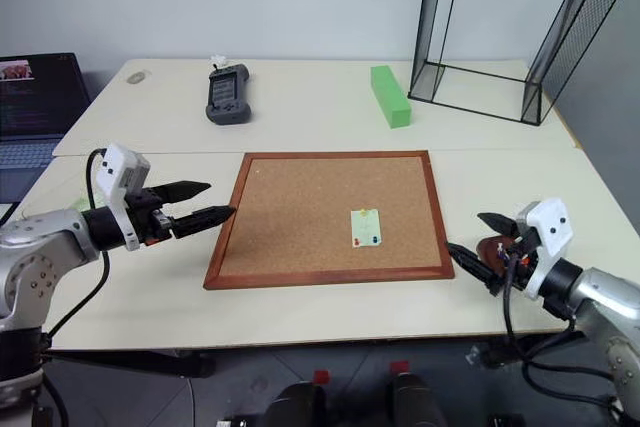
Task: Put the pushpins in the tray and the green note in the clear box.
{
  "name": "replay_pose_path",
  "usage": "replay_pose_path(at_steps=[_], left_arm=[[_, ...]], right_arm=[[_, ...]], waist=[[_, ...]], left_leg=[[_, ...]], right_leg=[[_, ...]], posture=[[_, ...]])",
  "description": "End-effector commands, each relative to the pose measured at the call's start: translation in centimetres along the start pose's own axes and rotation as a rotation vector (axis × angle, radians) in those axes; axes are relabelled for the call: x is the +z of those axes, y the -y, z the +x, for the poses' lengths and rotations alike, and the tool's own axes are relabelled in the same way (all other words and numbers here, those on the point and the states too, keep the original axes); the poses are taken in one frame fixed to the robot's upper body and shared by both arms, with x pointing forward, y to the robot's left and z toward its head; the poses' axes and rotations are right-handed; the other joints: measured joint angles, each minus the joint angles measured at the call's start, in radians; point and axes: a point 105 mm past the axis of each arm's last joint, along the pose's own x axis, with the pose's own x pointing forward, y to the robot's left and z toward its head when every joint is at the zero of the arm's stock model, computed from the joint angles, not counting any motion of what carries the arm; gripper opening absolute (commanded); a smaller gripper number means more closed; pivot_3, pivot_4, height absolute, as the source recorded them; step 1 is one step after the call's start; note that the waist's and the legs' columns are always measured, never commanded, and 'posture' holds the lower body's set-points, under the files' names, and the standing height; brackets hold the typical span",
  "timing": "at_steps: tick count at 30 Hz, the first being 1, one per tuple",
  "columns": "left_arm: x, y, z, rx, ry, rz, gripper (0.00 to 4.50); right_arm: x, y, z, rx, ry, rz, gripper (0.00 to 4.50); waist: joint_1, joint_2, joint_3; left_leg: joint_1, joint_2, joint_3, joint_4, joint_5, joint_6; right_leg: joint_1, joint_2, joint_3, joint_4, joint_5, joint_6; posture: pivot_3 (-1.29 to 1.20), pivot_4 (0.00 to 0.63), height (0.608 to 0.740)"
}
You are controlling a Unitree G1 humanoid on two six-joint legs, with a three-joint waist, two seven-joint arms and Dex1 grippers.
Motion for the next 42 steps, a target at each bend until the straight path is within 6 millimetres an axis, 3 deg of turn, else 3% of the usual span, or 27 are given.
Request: replay_pose_path(at_steps=[1, 6, 12, 19, 27, 35, 41, 42], left_arm=[[1.6, -1.0, -0.6, 0.009, 0.021, 0.060, 4.49], [2.1, -1.0, -0.4, -0.018, 0.017, 0.088, 4.49], [0.8, -0.1, -0.5, -0.071, -0.026, 0.103, 4.49], [0.7, 0.4, -0.2, -0.100, -0.021, 0.117, 4.49], [0.5, 2.0, 0.7, -0.160, -0.005, 0.119, 4.49], [0.4, 4.2, 2.7, -0.276, 0.026, 0.134, 4.49], [-0.3, 5.3, 5.6, -0.316, 0.015, 0.267, 4.49], [-0.4, 5.6, 6.1, -0.327, 0.028, 0.263, 4.15]], right_arm=[[2.1, 0.0, -0.2, 0.041, 0.048, -0.022, 4.50], [2.6, 0.0, -0.1, 0.051, 0.053, -0.038, 4.50], [2.4, -0.3, -0.4, 0.057, 0.043, -0.025, 4.50], [2.2, -0.6, -0.3, 0.071, 0.029, -0.045, 4.50], [2.0, -1.4, 0.6, 0.117, 0.033, -0.061, 4.50], [1.9, -2.5, 2.5, 0.209, 0.052, -0.108, 4.50], [1.6, -3.5, 4.9, 0.268, 0.071, -0.155, 4.50], [1.6, -3.5, 5.5, 0.268, 0.077, -0.165, 4.50]], waist=[[0.000, -0.001, 0.000], [0.002, -0.001, 0.000], [0.001, -0.001, 0.000], [0.001, -0.001, 0.000], [0.001, -0.001, 0.000], [0.001, -0.001, 0.000], [0.001, -0.001, 0.000], [0.000, -0.001, 0.000]], left_leg=[[-0.001, 0.000, 0.001, 0.000, 0.000, 0.000], [-0.002, 0.001, 0.000, 0.000, 0.000, 0.000], [-0.002, 0.001, 0.000, 0.000, 0.000, 0.000], [-0.002, 0.001, 0.000, 0.000, 0.000, 0.000], [-0.002, 0.001, 0.000, 0.000, 0.000, 0.000], [-0.002, 0.001, -0.001, 0.000, 0.000, 0.000], [-0.002, 0.000, 0.000, 0.001, 0.000, 0.000], [-0.002, 0.000, -0.001, 0.001, 0.000, 0.000]], right_leg=[[-0.001, 0.000, 0.000, 0.000, 0.000, 0.000], [-0.001, -0.001, 0.000, 0.000, 0.000, 0.000], [-0.001, -0.003, 0.000, -0.001, 0.000, 0.000], [-0.001, -0.003, 0.000, -0.001, 0.000, 0.000], [-0.001, -0.003, 0.000, -0.001, 0.000, 0.000], [-0.001, -0.003, 0.000, 0.000, 0.000, 0.000], [-0.001, -0.003, 0.000, 0.000, 0.000, 0.000], [-0.001, -0.003, 0.000, -0.001, 0.000, 0.000]], posture=[[0.00, 0.150, 0.740], [0.00, 0.150, 0.740], [0.00, 0.150, 0.740], [0.00, 0.150, 0.740], [0.00, 0.150, 0.740], [0.00, 0.150, 0.740], [0.00, 0.150, 0.740], [0.00, 0.150, 0.740]])
